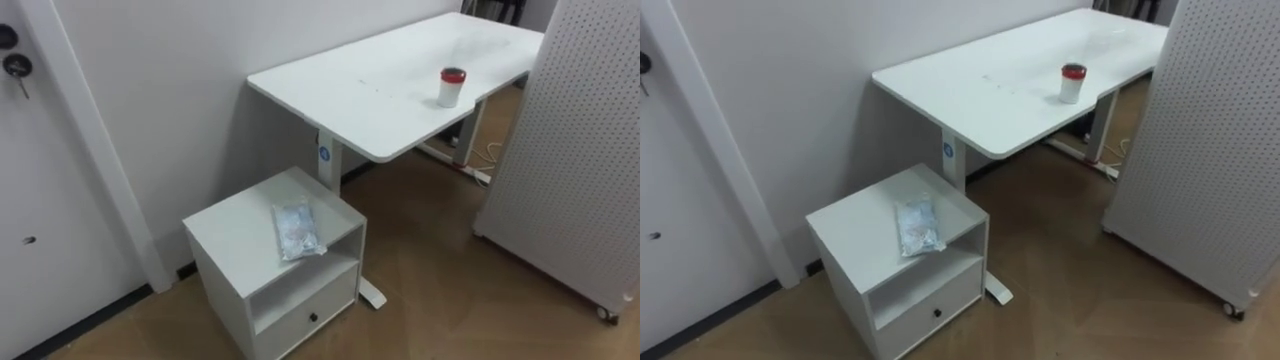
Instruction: Pick garbage
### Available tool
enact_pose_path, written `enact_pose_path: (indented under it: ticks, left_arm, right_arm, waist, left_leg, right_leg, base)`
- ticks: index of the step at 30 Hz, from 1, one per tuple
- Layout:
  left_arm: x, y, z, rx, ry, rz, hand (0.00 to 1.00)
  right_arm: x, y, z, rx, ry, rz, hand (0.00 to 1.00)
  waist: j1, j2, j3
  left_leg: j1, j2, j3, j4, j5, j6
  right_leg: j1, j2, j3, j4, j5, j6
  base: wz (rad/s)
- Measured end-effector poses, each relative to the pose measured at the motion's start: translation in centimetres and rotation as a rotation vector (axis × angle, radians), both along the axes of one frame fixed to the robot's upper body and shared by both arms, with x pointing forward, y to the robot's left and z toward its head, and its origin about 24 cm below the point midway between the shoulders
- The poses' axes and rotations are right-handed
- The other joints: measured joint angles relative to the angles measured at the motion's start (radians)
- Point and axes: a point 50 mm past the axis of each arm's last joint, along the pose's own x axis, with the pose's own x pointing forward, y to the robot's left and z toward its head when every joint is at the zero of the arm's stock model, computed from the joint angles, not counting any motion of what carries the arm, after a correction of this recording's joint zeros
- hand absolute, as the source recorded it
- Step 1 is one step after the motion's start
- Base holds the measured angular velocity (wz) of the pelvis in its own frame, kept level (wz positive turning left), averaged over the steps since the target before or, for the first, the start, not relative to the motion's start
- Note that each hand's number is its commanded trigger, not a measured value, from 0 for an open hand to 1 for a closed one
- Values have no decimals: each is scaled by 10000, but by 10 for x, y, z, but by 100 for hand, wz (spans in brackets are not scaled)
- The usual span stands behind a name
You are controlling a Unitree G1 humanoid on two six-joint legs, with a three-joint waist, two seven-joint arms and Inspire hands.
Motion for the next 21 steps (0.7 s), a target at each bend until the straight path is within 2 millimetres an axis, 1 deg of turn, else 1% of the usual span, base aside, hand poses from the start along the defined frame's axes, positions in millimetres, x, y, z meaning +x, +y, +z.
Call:
enact_pose_path:
  ticks: [1, 2, 3, 4, 5, 6, 7, 8, 9, 10, 11, 12, 13, 14, 15, 16, 17, 18, 19, 20, 21]
  left_arm:
    - [-4, 0, 0, 11, 93, 21, 0]
    - [-12, 0, 1, 18, 280, 55, 0]
    - [-13, 0, 1, 7, 260, 181, 0]
    - [-11, -1, 0, -10, 170, 196, 0]
    - [-10, -1, 0, -58, 19, 199, 0]
    - [-7, 0, 1, -70, -156, 140, 0]
    - [-3, 0, 1, -74, -285, 107, 0]
    - [9, -1, 0, -107, -602, 36, 0]
    - [18, -1, 0, -143, -922, 4, 0]
    - [22, -1, 1, -162, -1086, 69, 0]
    - [30, 0, 1, -173, -1358, 99, 0]
    - [37, 1, 2, -172, -1567, 93, 0]
    - [40, 1, 2, -162, -1659, 70, 0]
    - [48, 1, 2, -156, -1841, 14, 0]
    - [54, 2, 3, -130, -1993, -37, 0]
    - [56, 2, 3, -105, -2056, -60, 0]
    - [62, 2, 4, -5, -2229, -179, 0]
    - [65, 2, 5, 92, -2335, -281, 0]
    - [66, 2, 5, 144, -2373, -330, 0]
    - [71, 2, 6, 285, -2541, -480, 0]
    - [77, 3, 8, 419, -2800, -533, 0]
  right_arm:
    - [-2, 0, 0, -6, 83, 25, 100]
    - [-4, 0, 0, -29, 202, 157, 100]
    - [-8, -1, 0, -73, 241, 147, 100]
    - [-9, -2, 0, -95, 242, 144, 100]
    - [-8, -2, 0, -118, 243, 143, 100]
    - [-6, -2, 1, -129, 166, 171, 100]
    - [-6, -2, 1, -147, 117, 199, 100]
    - [-4, -2, 1, -197, -2, 215, 100]
    - [-3, -3, 1, -279, 3, 221, 100]
    - [-2, -2, 1, -306, -5, 273, 100]
    - [0, -2, 1, -382, -20, 490, 100]
    - [2, -2, 2, -448, -104, 662, 100]
    - [2, -2, 2, -477, -141, 656, 100]
    - [6, -2, 3, -567, -264, 651, 100]
    - [10, -2, 3, -627, -436, 663, 100]
    - [11, -3, 4, -660, -517, 661, 100]
    - [14, -3, 5, -711, -678, 701, 100]
    - [19, -2, 5, -708, -875, 779, 100]
    - [18, -2, 5, -722, -899, 805, 100]
    - [23, 0, 6, -696, -1071, 996, 100]
    - [30, 2, 7, -601, -1379, 1046, 100]
  waist:
    - [70, 7, 5]
    - [97, -13, -3]
    - [84, -70, -40]
    - [84, -110, -49]
    - [97, -207, -94]
    - [160, -279, -91]
    - [158, -330, -84]
    - [169, -323, -19]
    - [187, -252, -7]
    - [252, -248, -17]
    - [279, -355, 22]
    - [282, -355, 18]
    - [285, -377, 5]
    - [281, -394, -18]
    - [239, -435, -20]
    - [215, -439, -25]
    - [233, -405, -30]
    - [251, -275, -39]
    - [202, -238, -75]
    - [256, -116, -130]
    - [269, -124, -71]
  left_leg:
    - [-77, -43, -53, -398, 416, 19]
    - [-75, -62, -72, -954, 1147, 68]
    - [41, -101, 51, -1015, 1760, 300]
    - [75, -142, 140, -982, 1902, 463]
    - [94, -275, 264, -757, 1882, 647]
    - [36, -316, 477, -295, 1617, 756]
    - [-8, -327, 531, -64, 1417, 773]
    - [-76, -328, 646, 412, 1014, 818]
    - [-144, -267, 764, 923, 572, 868]
    - [-133, -246, 843, 1077, 379, 865]
    - [-11, -254, 1044, 1223, 76, 924]
    - [151, -347, 1153, 1268, -199, 983]
    - [251, -422, 1192, 1276, -317, 1015]
    - [487, -575, 1239, 1289, -551, 1110]
    - [736, -736, 1284, 1296, -748, 1201]
    - [878, -792, 1287, 1319, -862, 1243]
    - [1172, -834, 1280, 1350, -1092, 1289]
    - [1435, -816, 1200, 1315, -1264, 1336]
    - [1541, -806, 1114, 1256, -1326, 1355]
    - [1745, -744, 1004, 1082, -1399, 1374]
    - [1929, -714, 953, 848, -1402, 1372]
  right_leg:
    - [77, -35, 30, -1, -74, 20]
    - [258, -107, 126, -17, -230, 115]
    - [380, -171, 239, -54, -349, 292]
    - [417, -225, 313, -67, -395, 356]
    - [540, -398, 418, -194, -466, 464]
    - [678, -509, 563, -386, -487, 560]
    - [767, -561, 574, -486, -469, 604]
    - [929, -660, 606, -543, -467, 668]
    - [1034, -749, 756, -470, -475, 695]
    - [1039, -800, 882, -315, -499, 739]
    - [1001, -972, 888, 50, -551, 837]
    - [896, -1171, 850, 657, -589, 992]
    - [777, -1282, 842, 1115, -603, 1025]
    - [448, -1505, 813, 2237, -489, 1241]
    - [45, -1754, 828, 3540, -135, 1505]
    - [-152, -1864, 835, 4124, 149, 1499]
    - [-506, -1963, 829, 5146, 955, 1399]
    - [-800, -2031, 691, 5827, 1924, 1296]
    - [-911, -2019, 560, 6062, 2401, 1225]
    - [-1310, -2002, 530, 6572, 2607, 1156]
    - [-1929, -1996, 460, 7005, 2133, 1123]
  base:
    - [-53]
    - [-42]
    - [-34]
    - [-26]
    - [-43]
    - [-45]
    - [-38]
    - [-18]
    - [-23]
    - [-33]
    - [-38]
    - [-30]
    - [-13]
    - [0]
    - [5]
    - [4]
    - [0]
    - [0]
    - [0]
    - [0]
    - [0]
